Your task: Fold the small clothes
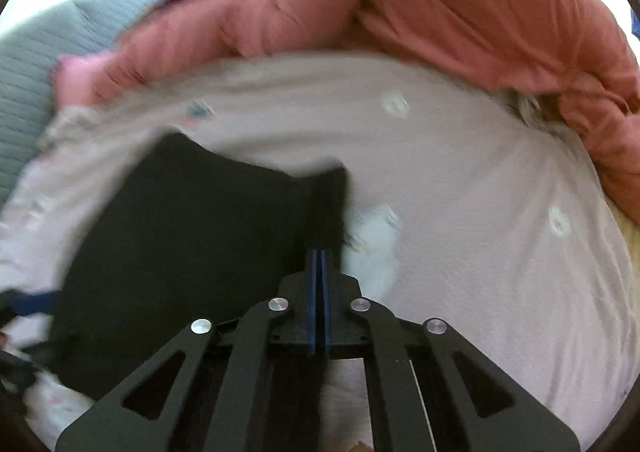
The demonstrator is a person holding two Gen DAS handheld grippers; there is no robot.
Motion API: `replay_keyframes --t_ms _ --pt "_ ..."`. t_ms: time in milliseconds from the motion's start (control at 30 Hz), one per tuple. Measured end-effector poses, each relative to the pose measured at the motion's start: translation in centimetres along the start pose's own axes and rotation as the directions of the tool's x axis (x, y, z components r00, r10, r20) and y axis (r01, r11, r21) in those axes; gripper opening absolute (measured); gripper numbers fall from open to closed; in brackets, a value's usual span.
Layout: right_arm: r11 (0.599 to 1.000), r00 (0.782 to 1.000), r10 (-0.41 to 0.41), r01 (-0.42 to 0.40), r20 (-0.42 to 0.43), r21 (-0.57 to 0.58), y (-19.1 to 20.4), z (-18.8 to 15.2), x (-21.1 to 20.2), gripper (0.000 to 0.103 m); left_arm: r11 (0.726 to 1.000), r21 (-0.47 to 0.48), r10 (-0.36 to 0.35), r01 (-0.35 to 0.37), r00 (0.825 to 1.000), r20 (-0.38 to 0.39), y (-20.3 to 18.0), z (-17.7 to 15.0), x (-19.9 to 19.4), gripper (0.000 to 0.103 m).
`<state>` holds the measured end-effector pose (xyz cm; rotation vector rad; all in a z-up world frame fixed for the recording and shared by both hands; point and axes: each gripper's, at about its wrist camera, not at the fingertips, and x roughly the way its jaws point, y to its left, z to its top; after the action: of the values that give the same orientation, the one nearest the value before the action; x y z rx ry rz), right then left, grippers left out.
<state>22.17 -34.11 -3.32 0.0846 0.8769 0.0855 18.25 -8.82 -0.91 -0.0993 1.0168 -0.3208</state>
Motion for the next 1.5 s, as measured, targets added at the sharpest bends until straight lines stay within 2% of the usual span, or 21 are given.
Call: replay_keyframes --t_ms 33,167,233,367,467,600,667,767,833,1067,1300,1400,1467,1500 --pt "0.999 1.000 0.012 -0.012 -0.012 0.034 -0.8 -0.4 0.0 0.002 1.000 -0.005 -0.005 0.005 1.000 -0.004 0.2 0.0 0.1 0.072" --pt "0.991 0.992 0.094 -0.102 0.086 0.087 -1.8 -0.8 -3.8 0.006 1.000 -0.012 -0.009 0.008 1.000 -0.001 0.4 -0.2 0.2 0.073" --pt "0.979 0.977 0.169 -0.182 0.131 0.096 -1.6 -1.0 -6.1 0.019 1.000 -0.007 -0.003 0.003 1.000 0.002 0.2 -0.2 0.2 0.073" --pt "0.966 0.957 0.252 -0.257 0.144 0.013 0.7 -1.7 -8.5 0.022 1.000 0.000 0.006 -0.006 1.000 0.007 0.1 -0.3 0.0 0.073" --pt "0.962 0.958 0.271 -0.268 0.097 -0.041 2.4 -2.6 -8.3 0.022 1.000 0.000 0.010 -0.010 1.000 0.009 0.1 -0.4 0.0 0.073" --pt "0.979 0.979 0.201 -0.201 0.004 -0.044 2.2 -4.1 -5.8 0.022 1.000 0.004 0.011 -0.011 1.000 0.008 0.1 -0.6 -0.2 0.073" --pt "0.981 0.982 0.190 -0.190 -0.023 -0.031 1.7 -4.7 -4.7 0.023 1.000 0.009 -0.005 0.005 1.000 0.001 0.1 -0.7 -0.3 0.073" --pt "0.983 0.984 0.179 -0.179 -0.014 -0.026 1.8 -4.8 -4.9 0.024 1.000 0.010 -0.006 0.006 1.000 0.008 0.1 -1.1 -0.6 0.073" --pt "0.988 0.988 0.153 -0.153 -0.007 -0.035 2.1 -4.8 -5.4 0.032 1.000 0.005 -0.008 0.008 1.000 0.004 0.3 -1.2 -0.6 0.073" --pt "0.991 0.991 0.131 -0.130 0.011 -0.041 2.3 -5.3 -6.9 0.040 1.000 0.009 -0.002 0.002 1.000 0.002 0.3 -1.5 -1.2 0.073" --pt "0.993 0.992 0.114 -0.112 0.048 -0.040 2.3 -5.4 -8.9 0.058 1.000 0.011 -0.001 0.001 1.000 0.002 0.3 -1.5 -1.8 0.074" --pt "0.995 0.993 0.098 -0.096 0.064 -0.035 2.2 -5.3 -9.5 0.073 1.000 0.011 -0.002 0.002 1.000 0.001 0.2 -1.6 -2.0 0.074" --pt "0.995 0.992 0.103 -0.101 0.078 -0.028 2.1 -5.2 -10.1 0.075 1.000 0.009 -0.004 0.004 1.000 0.001 0.3 -1.6 -2.1 0.074" --pt "0.995 0.992 0.099 -0.097 0.083 -0.025 2.1 -5.3 -10.4 0.081 1.000 0.009 -0.002 0.002 1.000 0.001 0.3 -1.7 -2.1 0.074"
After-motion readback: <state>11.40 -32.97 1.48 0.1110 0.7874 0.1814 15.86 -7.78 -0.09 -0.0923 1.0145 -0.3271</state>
